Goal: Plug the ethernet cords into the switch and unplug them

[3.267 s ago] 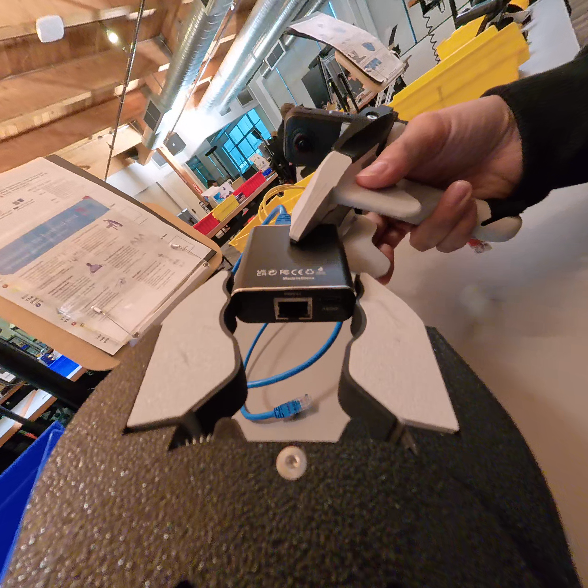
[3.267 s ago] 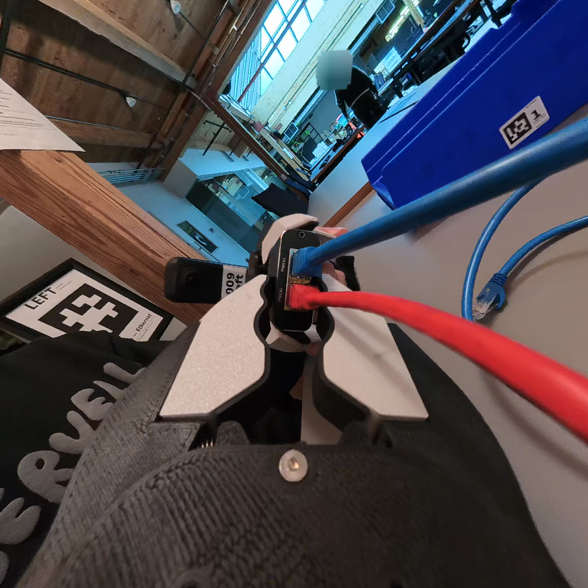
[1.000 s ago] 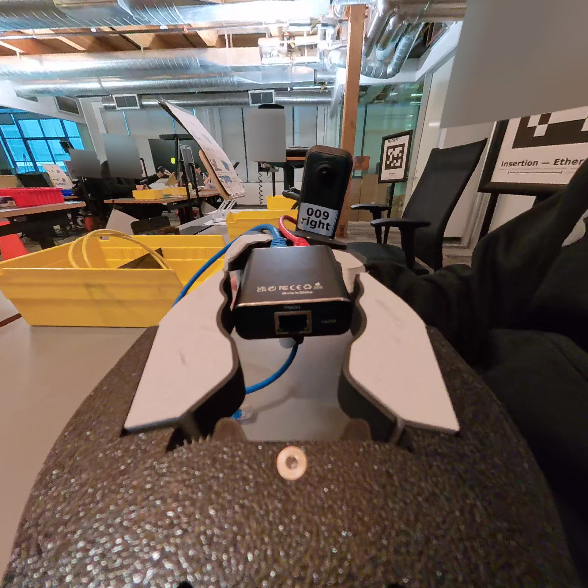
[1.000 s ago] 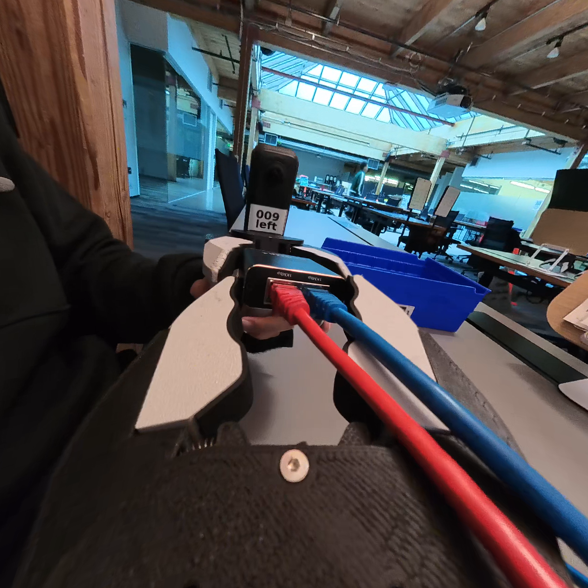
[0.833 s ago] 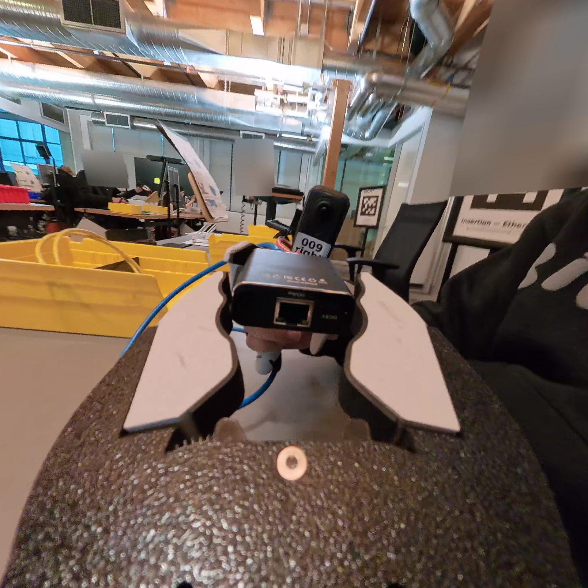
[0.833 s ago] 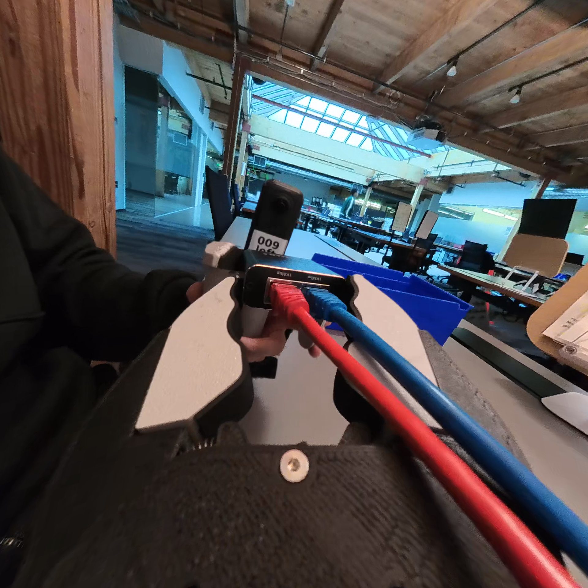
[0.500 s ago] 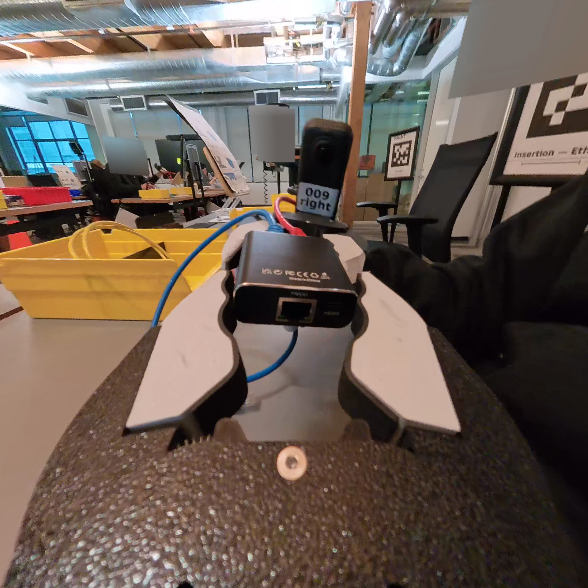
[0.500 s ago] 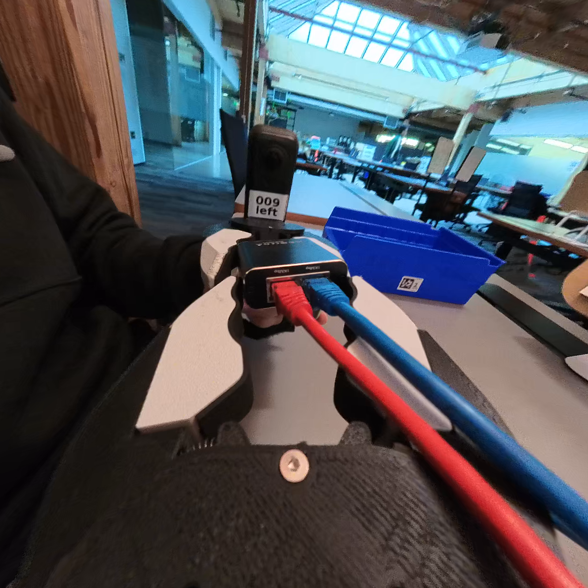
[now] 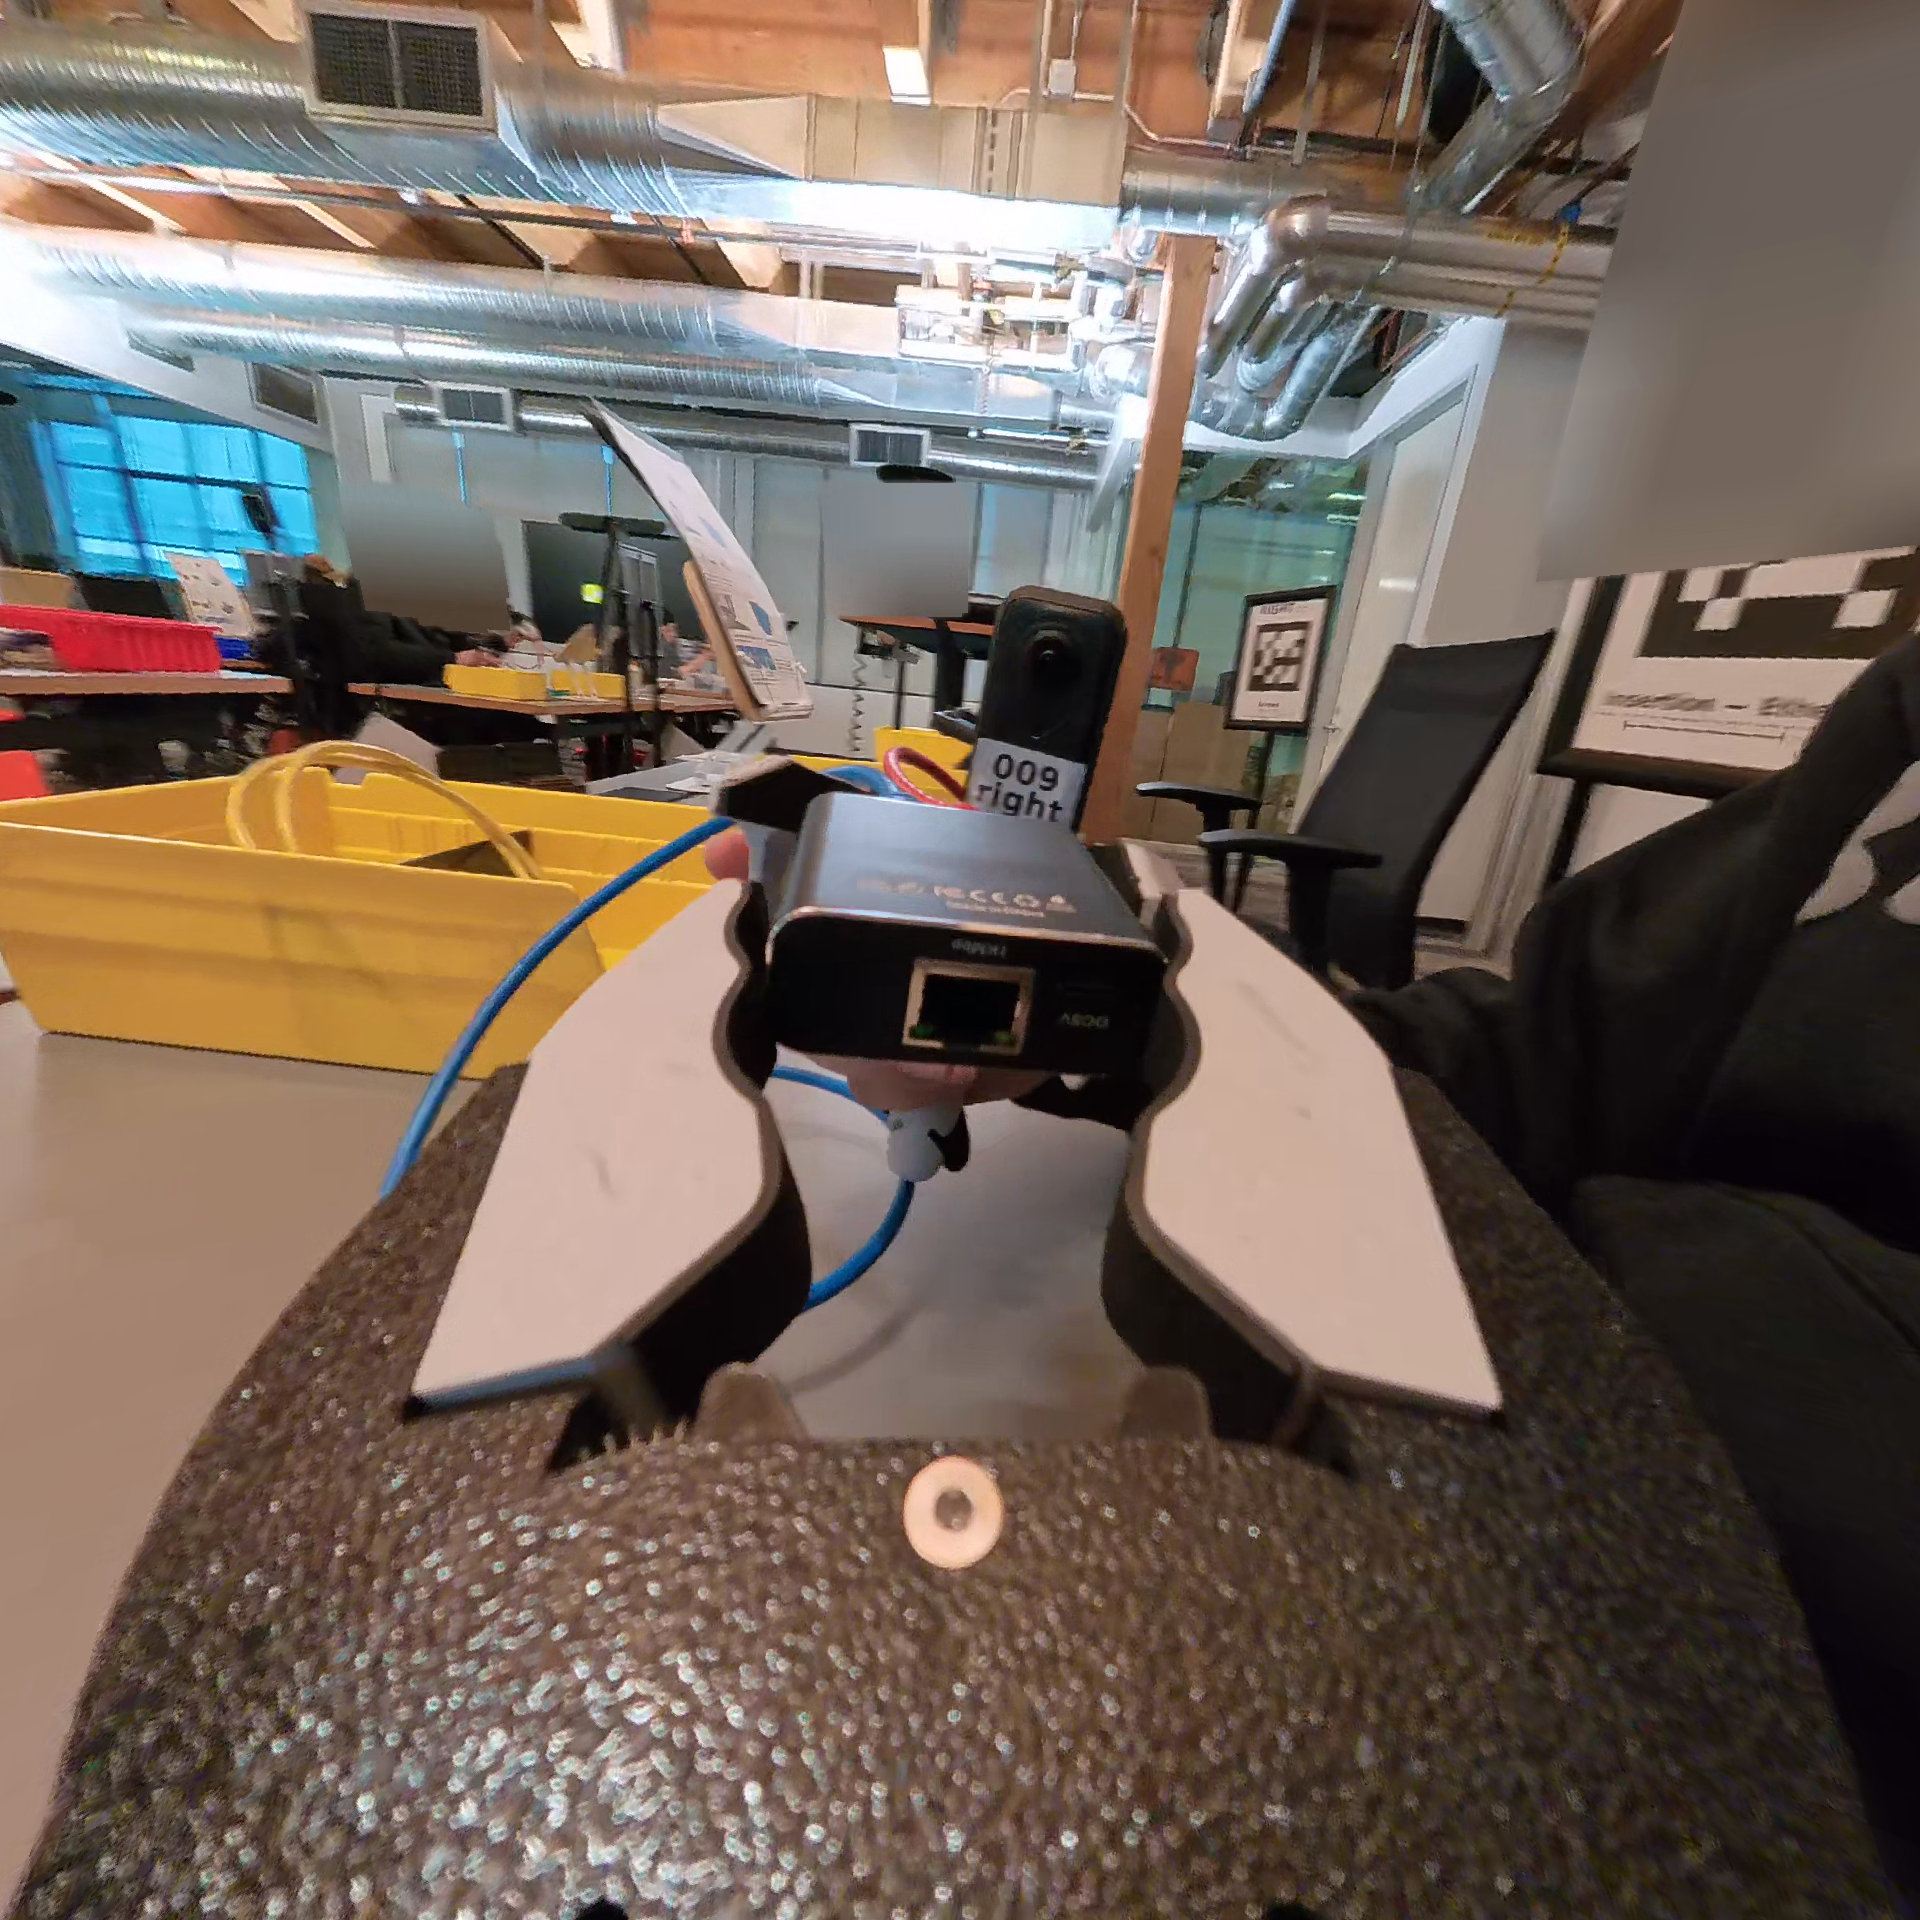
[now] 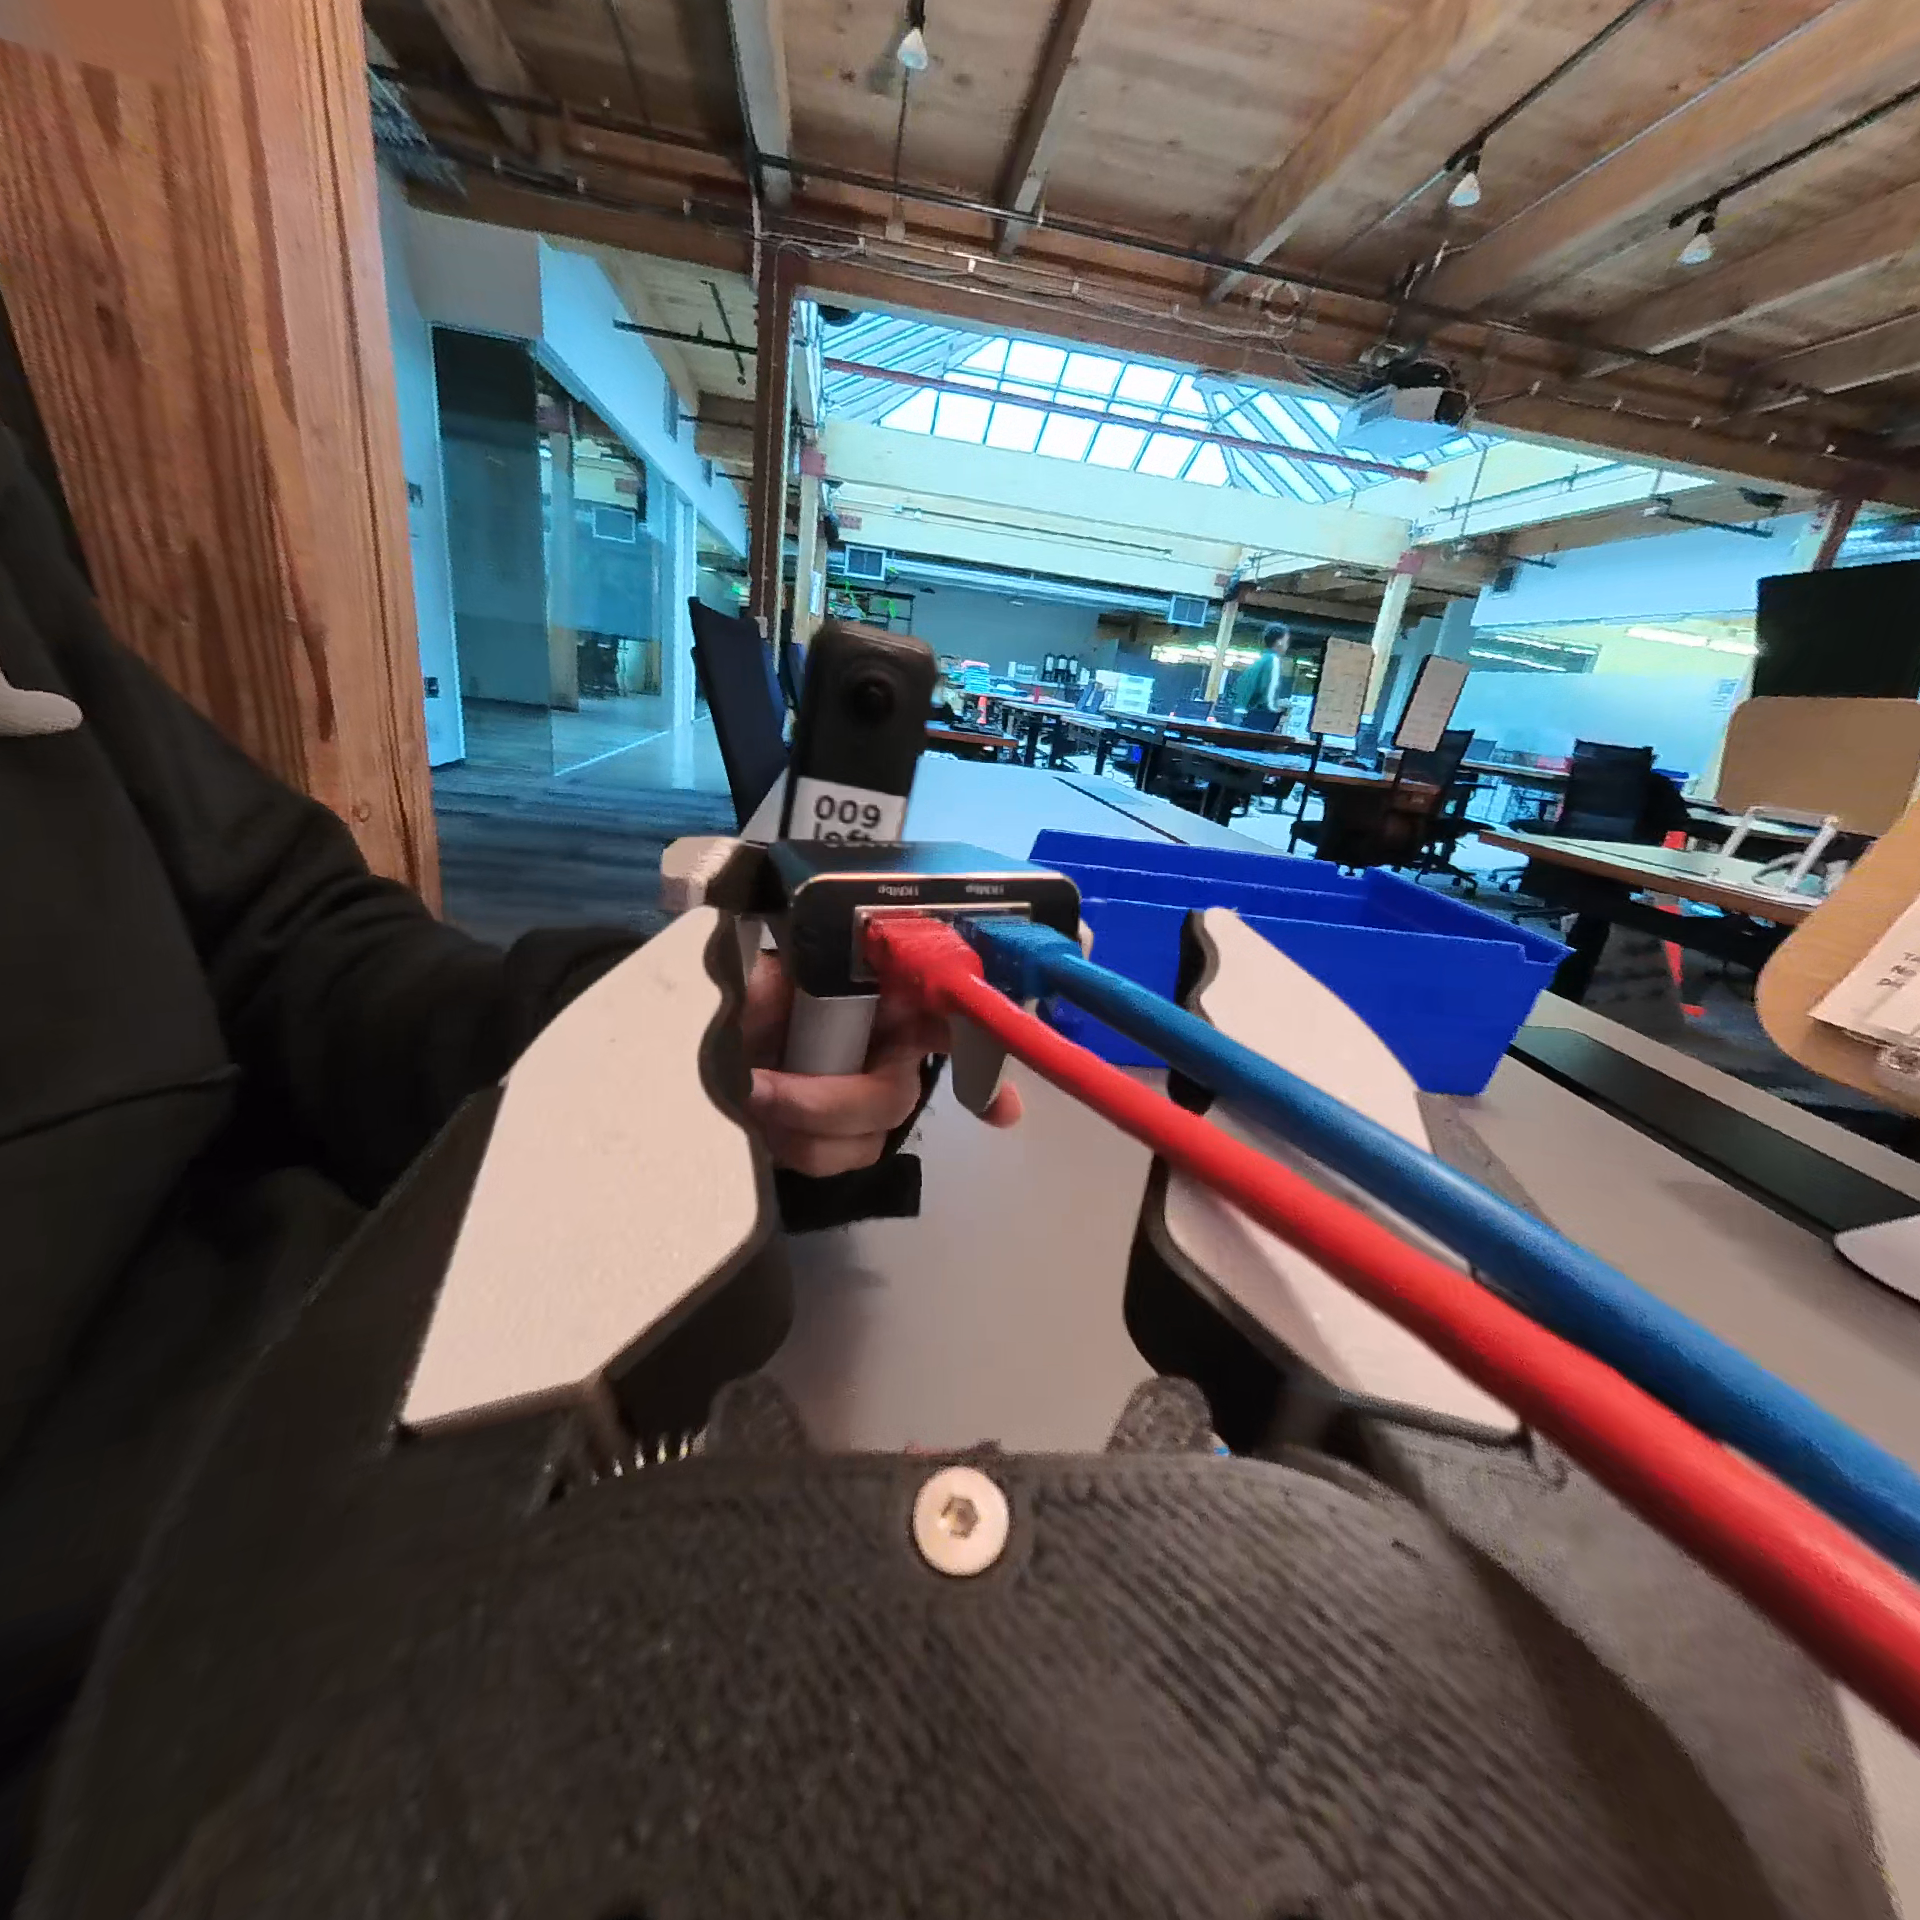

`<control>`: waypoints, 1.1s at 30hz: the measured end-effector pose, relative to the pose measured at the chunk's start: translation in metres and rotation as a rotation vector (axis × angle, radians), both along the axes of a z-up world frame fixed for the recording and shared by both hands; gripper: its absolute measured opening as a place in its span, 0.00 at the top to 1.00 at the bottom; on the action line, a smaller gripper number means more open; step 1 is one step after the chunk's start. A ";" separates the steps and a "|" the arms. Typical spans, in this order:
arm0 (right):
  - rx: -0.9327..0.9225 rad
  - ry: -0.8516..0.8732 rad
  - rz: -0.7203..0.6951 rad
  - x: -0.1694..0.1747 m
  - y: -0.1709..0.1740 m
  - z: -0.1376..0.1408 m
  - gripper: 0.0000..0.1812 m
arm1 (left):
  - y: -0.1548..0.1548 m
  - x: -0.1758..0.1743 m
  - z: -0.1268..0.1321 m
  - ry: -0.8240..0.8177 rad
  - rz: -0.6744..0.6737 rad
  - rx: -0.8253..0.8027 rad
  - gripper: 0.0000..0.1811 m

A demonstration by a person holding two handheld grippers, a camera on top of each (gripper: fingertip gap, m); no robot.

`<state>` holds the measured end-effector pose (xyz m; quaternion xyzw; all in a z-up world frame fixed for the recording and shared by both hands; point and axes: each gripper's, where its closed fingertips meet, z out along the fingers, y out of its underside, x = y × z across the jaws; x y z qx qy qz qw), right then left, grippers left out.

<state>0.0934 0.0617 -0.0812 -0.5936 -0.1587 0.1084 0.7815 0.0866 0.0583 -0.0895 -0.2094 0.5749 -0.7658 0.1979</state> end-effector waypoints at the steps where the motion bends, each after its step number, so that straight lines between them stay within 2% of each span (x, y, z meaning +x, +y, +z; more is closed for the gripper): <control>1: -0.004 0.003 -0.013 0.003 0.000 -0.001 0.55 | 0.001 0.000 0.001 -0.012 0.014 0.011 0.61; 4: 0.036 0.020 -0.009 0.002 -0.002 0.005 0.54 | -0.004 -0.001 -0.005 -0.023 0.018 0.102 0.61; 7: -0.030 -0.034 0.035 -0.009 0.002 -0.007 0.60 | -0.011 -0.001 -0.009 -0.027 0.014 0.133 0.61; 10: -0.006 -0.087 0.053 -0.014 -0.001 -0.007 0.65 | -0.013 -0.003 -0.011 -0.041 0.005 0.151 0.61; 14: -0.040 -0.146 0.036 -0.016 -0.002 -0.007 0.67 | -0.012 -0.003 -0.011 -0.070 0.045 0.227 0.61; 16: -0.084 -0.099 0.037 -0.014 0.000 -0.006 0.67 | -0.009 -0.002 -0.007 -0.096 0.086 0.214 0.61; 21: -0.122 0.011 0.025 -0.011 0.007 -0.004 0.67 | -0.003 0.000 -0.004 -0.031 0.078 0.137 0.60; 24: -0.138 0.031 0.027 -0.010 0.010 -0.006 0.67 | 0.000 -0.002 0.000 0.019 0.013 0.028 0.60; 25: -0.145 0.044 0.037 -0.011 0.010 -0.006 0.67 | 0.002 -0.003 0.001 0.017 0.002 0.008 0.63; 30: -0.205 0.070 0.065 -0.011 0.008 -0.011 0.66 | 0.001 -0.002 0.000 -0.061 0.072 0.097 0.64; 33: -0.174 0.013 0.049 -0.011 0.004 -0.009 0.66 | 0.002 -0.003 0.001 -0.018 0.033 0.070 0.64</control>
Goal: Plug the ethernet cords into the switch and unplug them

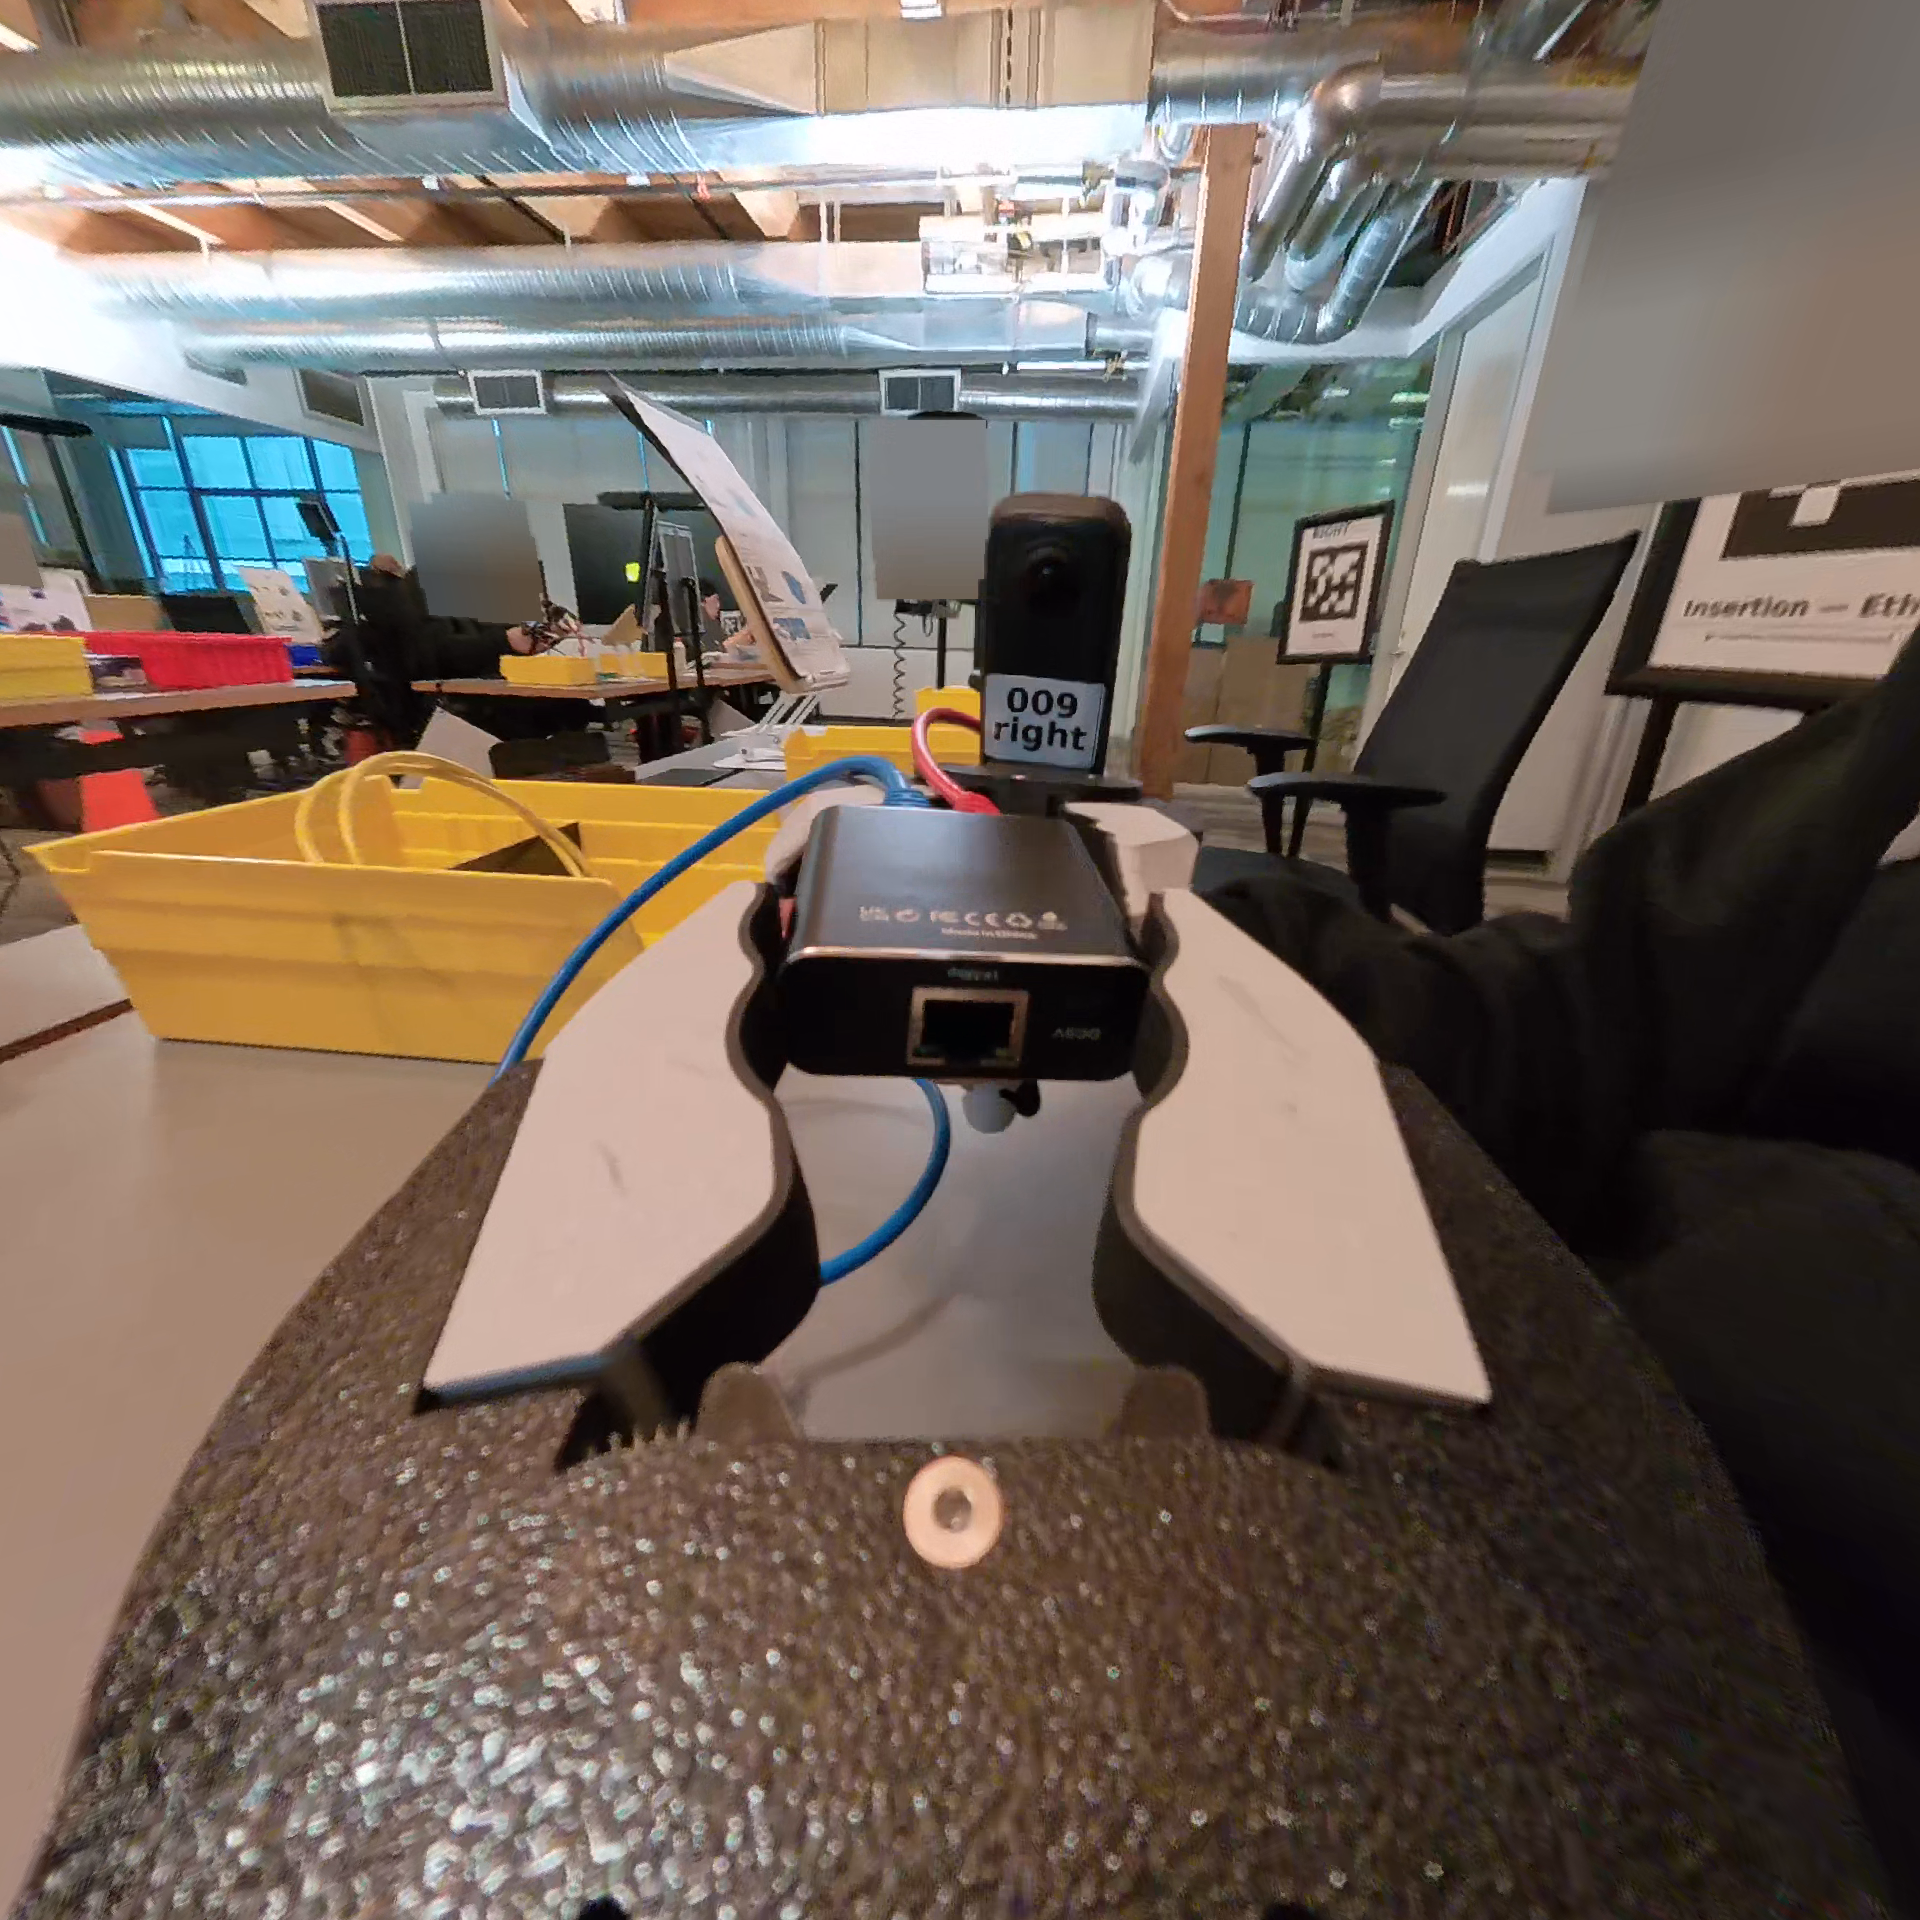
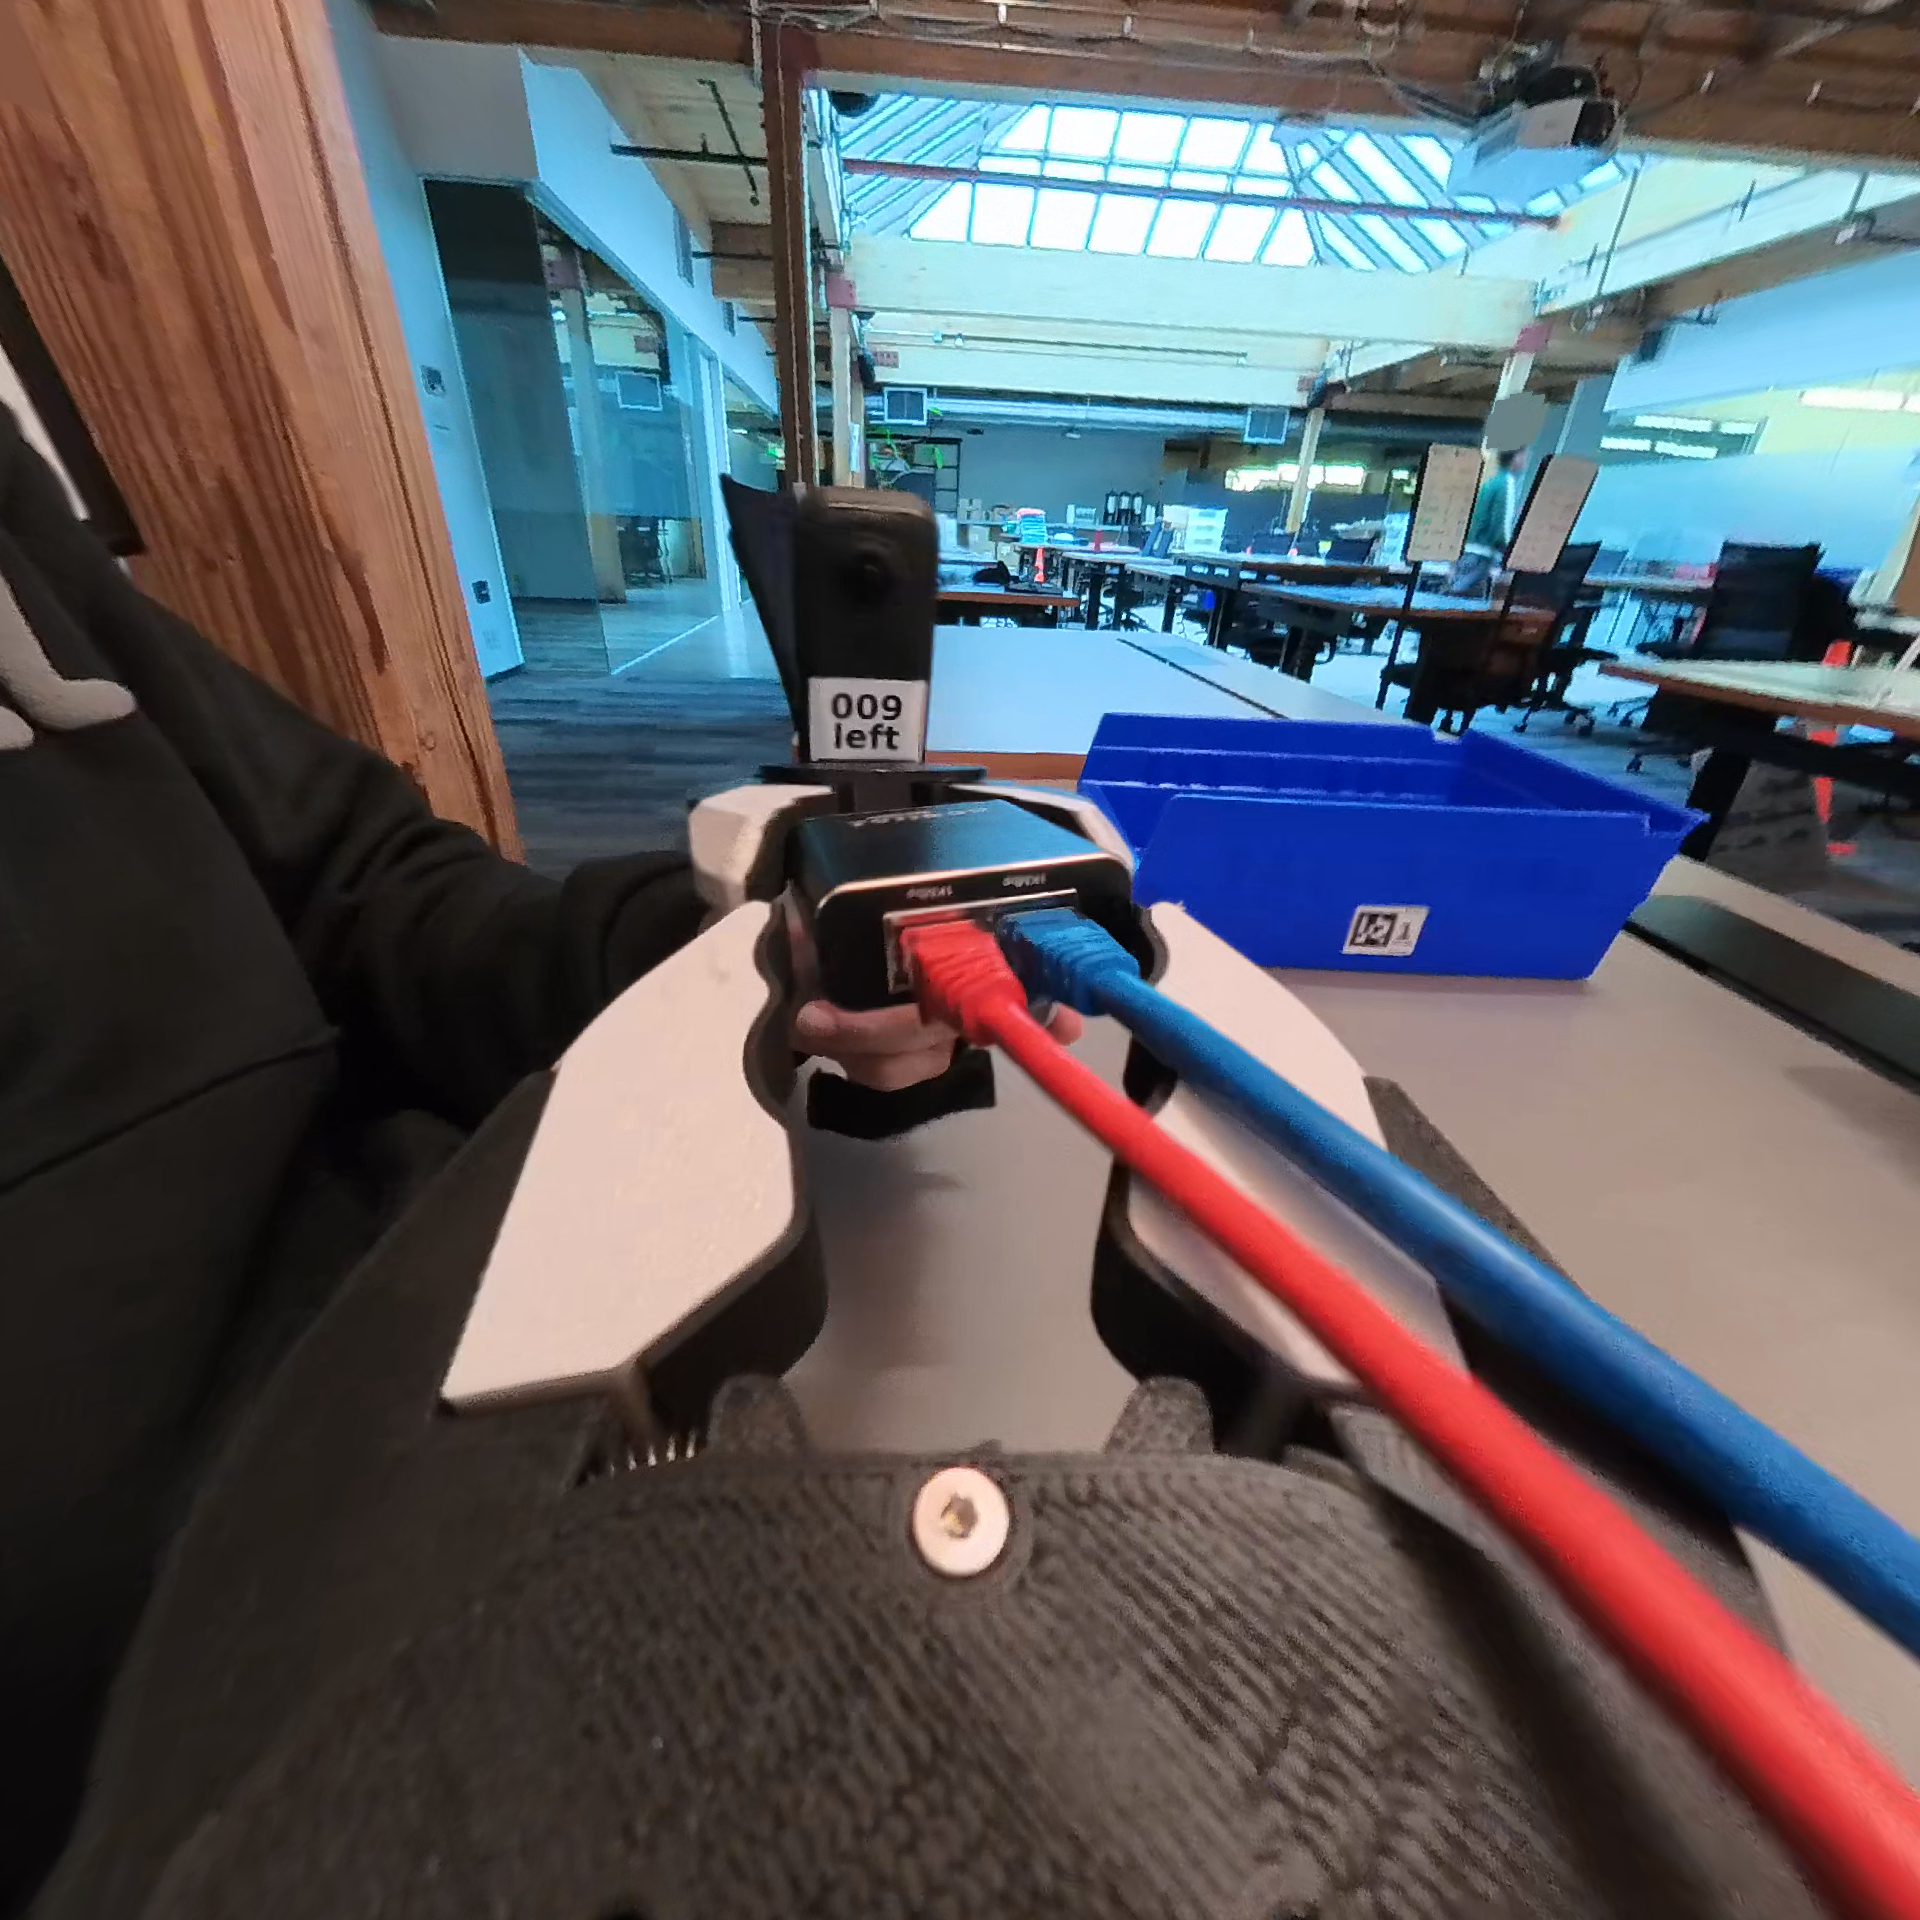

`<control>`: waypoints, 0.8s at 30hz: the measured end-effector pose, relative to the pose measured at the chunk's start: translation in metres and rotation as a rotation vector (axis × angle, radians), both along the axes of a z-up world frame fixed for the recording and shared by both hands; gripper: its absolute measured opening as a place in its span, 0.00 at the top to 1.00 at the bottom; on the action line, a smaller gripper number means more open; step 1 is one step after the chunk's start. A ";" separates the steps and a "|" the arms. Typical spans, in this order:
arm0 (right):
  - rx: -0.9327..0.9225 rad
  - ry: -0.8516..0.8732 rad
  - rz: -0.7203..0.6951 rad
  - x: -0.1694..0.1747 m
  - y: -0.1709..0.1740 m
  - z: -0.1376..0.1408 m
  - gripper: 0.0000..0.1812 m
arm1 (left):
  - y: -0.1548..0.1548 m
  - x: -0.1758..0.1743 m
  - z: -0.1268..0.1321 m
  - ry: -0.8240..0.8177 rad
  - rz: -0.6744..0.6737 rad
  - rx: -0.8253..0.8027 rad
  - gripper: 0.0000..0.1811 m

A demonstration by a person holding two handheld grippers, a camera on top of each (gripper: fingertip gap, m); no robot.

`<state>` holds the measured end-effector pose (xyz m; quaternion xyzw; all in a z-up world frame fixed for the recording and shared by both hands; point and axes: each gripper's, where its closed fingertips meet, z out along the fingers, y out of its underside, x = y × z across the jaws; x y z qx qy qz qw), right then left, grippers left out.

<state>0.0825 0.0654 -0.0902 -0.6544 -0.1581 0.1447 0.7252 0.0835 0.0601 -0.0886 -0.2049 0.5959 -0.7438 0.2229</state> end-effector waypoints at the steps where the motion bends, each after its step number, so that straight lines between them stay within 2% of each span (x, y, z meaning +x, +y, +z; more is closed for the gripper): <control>1: 0.019 -0.017 0.013 -0.002 -0.003 0.002 0.62 | 0.001 -0.001 0.003 0.011 -0.016 -0.030 0.64; 5: 0.062 -0.037 0.015 -0.004 -0.007 0.009 0.63 | 0.002 -0.004 0.005 0.050 -0.079 -0.090 0.64; 6: 0.073 -0.043 0.010 -0.004 -0.007 0.010 0.65 | 0.002 -0.005 0.004 0.055 -0.094 -0.094 0.64; 8: 0.061 -0.049 -0.009 -0.001 -0.004 0.009 0.70 | 0.002 -0.005 0.001 0.055 -0.098 -0.074 0.64; 11: 0.049 -0.060 -0.002 -0.002 -0.004 0.007 0.70 | 0.002 -0.007 -0.002 0.053 -0.100 -0.033 0.64; 13: 0.051 -0.077 -0.009 -0.003 -0.003 0.009 0.70 | 0.004 -0.008 0.003 0.018 -0.080 -0.031 0.64; 15: 0.089 -0.078 -0.033 -0.002 -0.003 0.015 0.70 | 0.009 -0.005 0.010 -0.046 0.000 -0.053 0.65; 17: 0.086 -0.090 -0.068 0.002 0.000 0.013 0.70 | 0.012 0.001 0.005 -0.050 0.071 -0.020 0.65; 19: 0.081 -0.085 -0.096 0.004 0.004 0.010 0.70 | 0.013 0.005 0.002 -0.020 0.086 -0.027 0.61; 24: 0.073 -0.061 -0.050 -0.003 0.006 0.007 0.70 | 0.010 0.002 -0.002 -0.012 0.058 -0.025 0.60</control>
